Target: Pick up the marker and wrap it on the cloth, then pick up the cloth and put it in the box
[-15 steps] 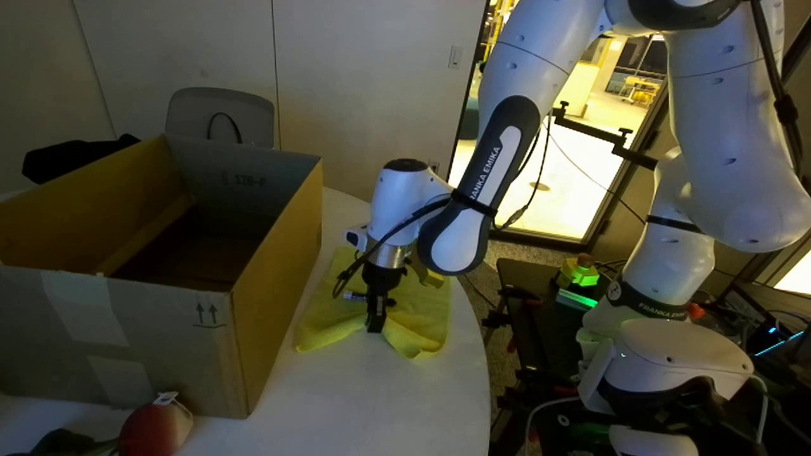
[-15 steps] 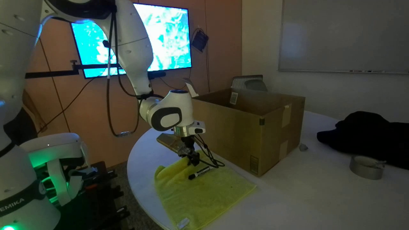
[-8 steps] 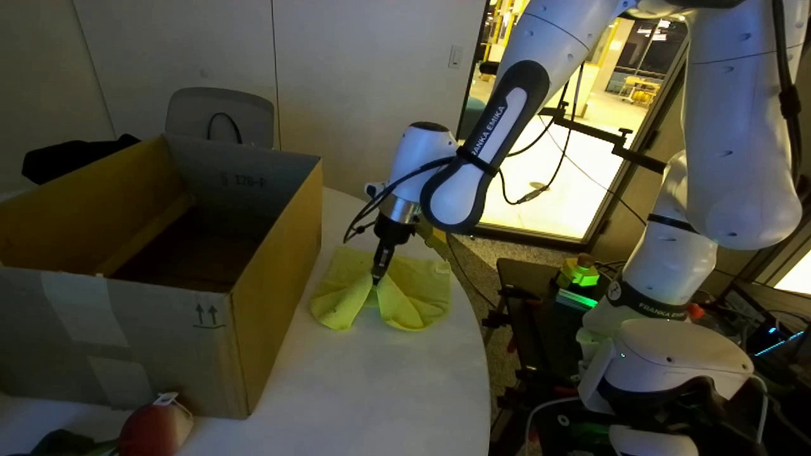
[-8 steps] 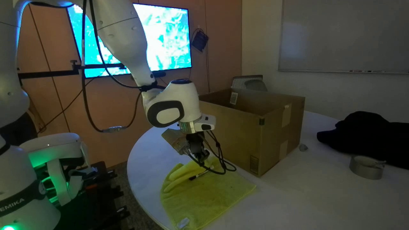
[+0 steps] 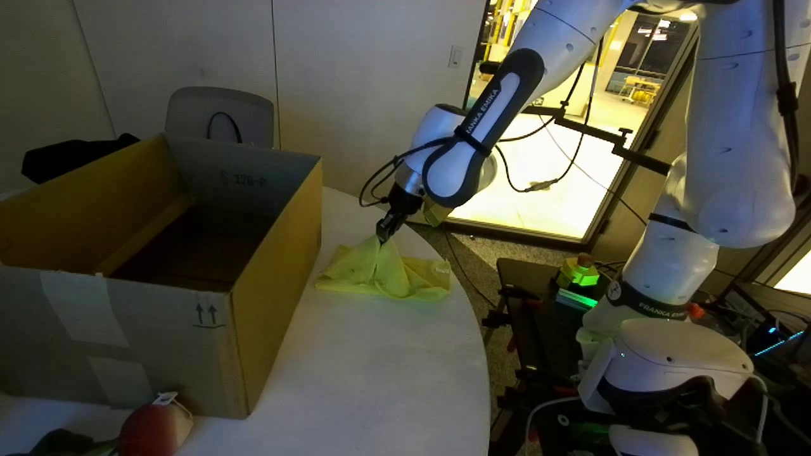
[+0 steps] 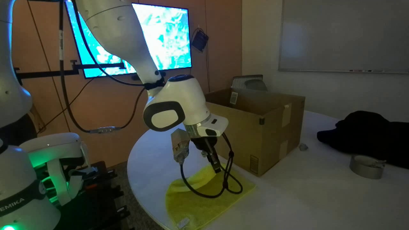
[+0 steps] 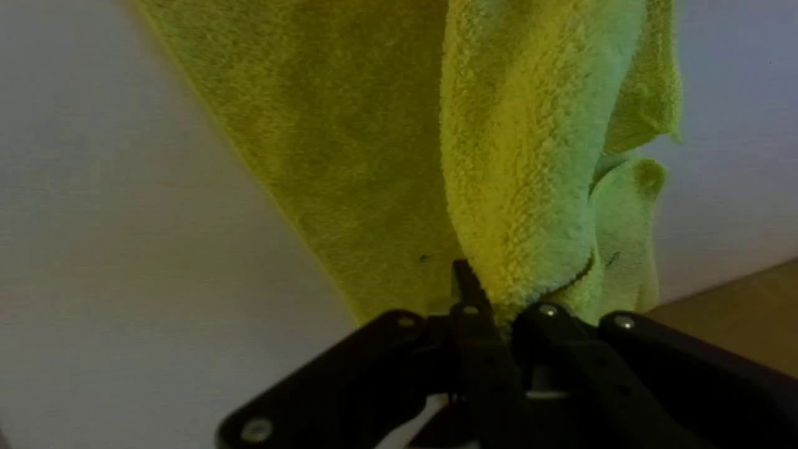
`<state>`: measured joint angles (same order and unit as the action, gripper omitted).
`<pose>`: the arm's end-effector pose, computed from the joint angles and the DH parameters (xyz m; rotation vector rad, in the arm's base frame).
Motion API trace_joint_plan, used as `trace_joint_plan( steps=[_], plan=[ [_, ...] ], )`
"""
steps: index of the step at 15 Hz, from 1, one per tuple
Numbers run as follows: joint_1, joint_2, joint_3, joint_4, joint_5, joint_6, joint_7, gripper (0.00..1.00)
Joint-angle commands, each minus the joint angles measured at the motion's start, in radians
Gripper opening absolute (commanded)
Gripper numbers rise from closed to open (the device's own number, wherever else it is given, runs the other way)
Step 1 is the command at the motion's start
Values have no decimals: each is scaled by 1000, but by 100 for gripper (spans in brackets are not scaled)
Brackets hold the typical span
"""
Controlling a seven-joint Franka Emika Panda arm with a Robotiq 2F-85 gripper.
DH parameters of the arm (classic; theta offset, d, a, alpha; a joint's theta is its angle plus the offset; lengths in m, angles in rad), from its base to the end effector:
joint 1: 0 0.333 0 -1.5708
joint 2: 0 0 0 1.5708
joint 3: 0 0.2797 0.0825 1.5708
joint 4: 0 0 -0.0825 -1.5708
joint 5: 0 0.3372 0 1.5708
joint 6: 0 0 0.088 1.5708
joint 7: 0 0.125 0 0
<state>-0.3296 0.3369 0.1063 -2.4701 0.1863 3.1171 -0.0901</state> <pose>0.4648 -0.1193 0.1860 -3.0428 0.5070 -0.4886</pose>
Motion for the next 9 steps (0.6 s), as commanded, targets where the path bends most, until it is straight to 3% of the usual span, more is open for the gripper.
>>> trace_joint_plan(
  steps=[1,4,5,7,9],
  plan=[
    [87,-11,-148,-22,8,57,136,12],
    [187,23,-300,4,-18,16,219,12],
    [213,28,-329,5,-23,6,234,37],
    [233,25,-340,-1,-34,-24,228,41],
    [240,6,-325,-16,-43,-46,210,54]
  ],
)
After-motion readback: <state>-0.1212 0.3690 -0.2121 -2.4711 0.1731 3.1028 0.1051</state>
